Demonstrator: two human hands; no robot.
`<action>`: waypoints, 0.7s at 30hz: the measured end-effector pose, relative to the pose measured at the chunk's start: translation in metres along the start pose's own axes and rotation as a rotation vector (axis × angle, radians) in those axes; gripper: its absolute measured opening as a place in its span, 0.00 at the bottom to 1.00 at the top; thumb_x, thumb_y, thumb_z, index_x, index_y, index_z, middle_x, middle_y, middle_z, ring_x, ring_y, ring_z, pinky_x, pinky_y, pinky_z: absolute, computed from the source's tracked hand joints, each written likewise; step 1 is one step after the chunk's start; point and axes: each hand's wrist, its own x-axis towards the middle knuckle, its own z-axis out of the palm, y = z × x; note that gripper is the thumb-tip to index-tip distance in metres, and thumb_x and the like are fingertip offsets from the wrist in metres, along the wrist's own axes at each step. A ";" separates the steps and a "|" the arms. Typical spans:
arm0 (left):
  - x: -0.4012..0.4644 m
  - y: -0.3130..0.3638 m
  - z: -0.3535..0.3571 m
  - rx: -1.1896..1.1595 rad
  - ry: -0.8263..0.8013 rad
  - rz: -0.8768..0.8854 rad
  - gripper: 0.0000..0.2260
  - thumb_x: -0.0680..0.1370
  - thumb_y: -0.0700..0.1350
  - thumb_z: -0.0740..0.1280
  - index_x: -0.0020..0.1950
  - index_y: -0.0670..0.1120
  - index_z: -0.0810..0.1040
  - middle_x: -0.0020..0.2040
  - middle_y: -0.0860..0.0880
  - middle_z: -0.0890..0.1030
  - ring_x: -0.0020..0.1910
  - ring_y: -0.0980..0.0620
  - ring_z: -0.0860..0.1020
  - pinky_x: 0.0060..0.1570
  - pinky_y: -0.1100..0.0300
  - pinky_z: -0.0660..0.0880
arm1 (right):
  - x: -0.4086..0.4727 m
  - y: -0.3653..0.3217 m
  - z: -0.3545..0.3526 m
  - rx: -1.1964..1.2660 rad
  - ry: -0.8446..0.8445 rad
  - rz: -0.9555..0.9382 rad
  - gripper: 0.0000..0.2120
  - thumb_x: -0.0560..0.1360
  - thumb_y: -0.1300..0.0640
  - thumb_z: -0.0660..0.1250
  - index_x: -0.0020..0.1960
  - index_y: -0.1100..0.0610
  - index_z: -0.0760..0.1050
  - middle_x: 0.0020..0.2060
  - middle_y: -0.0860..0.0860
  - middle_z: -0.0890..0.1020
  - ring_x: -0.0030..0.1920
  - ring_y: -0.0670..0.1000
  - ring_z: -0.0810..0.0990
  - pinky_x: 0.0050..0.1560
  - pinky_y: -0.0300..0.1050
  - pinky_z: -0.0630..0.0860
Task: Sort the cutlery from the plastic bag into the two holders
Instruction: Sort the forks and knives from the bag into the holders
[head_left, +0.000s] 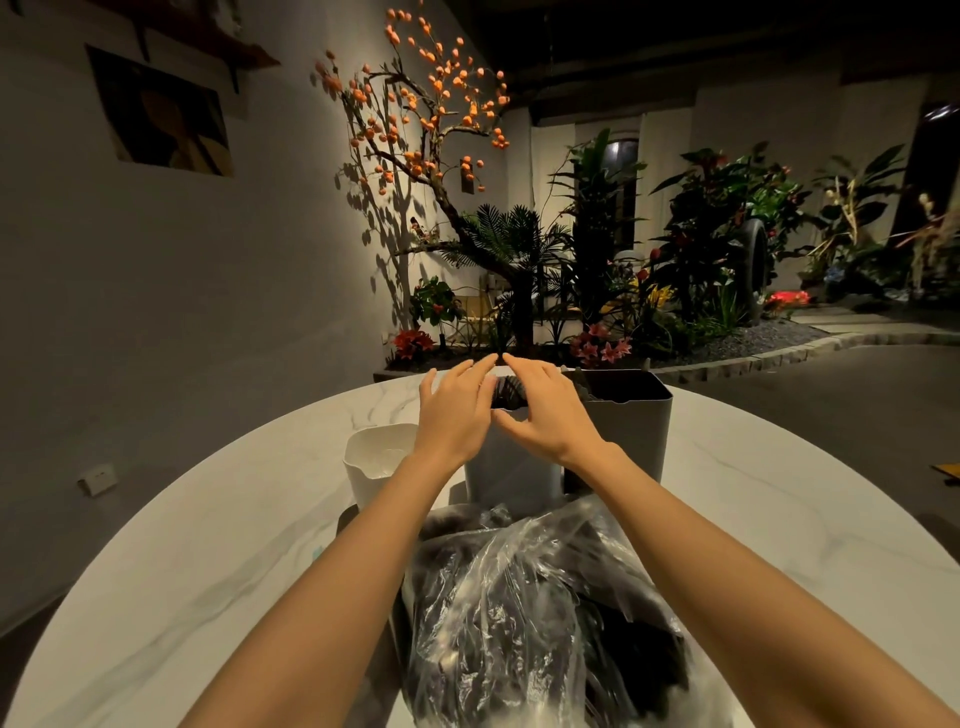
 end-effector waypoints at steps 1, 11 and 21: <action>-0.002 -0.001 -0.001 -0.037 0.051 -0.016 0.17 0.84 0.47 0.52 0.71 0.49 0.71 0.68 0.50 0.75 0.71 0.52 0.67 0.73 0.50 0.50 | -0.002 0.001 0.000 -0.013 0.004 -0.016 0.34 0.75 0.49 0.66 0.77 0.56 0.58 0.72 0.52 0.68 0.72 0.52 0.63 0.73 0.52 0.60; -0.020 0.007 -0.012 -0.126 0.168 -0.072 0.14 0.83 0.44 0.55 0.58 0.47 0.80 0.56 0.49 0.81 0.58 0.49 0.75 0.60 0.53 0.63 | -0.001 -0.013 -0.008 -0.130 -0.196 0.019 0.28 0.78 0.52 0.59 0.77 0.48 0.58 0.77 0.48 0.59 0.77 0.50 0.52 0.75 0.54 0.46; -0.046 0.038 -0.019 -0.313 -0.016 -0.072 0.08 0.83 0.45 0.58 0.54 0.45 0.76 0.48 0.49 0.80 0.48 0.50 0.77 0.51 0.50 0.75 | -0.026 -0.029 -0.034 -0.024 -0.001 0.161 0.10 0.81 0.51 0.59 0.57 0.53 0.75 0.52 0.51 0.81 0.54 0.54 0.78 0.51 0.51 0.74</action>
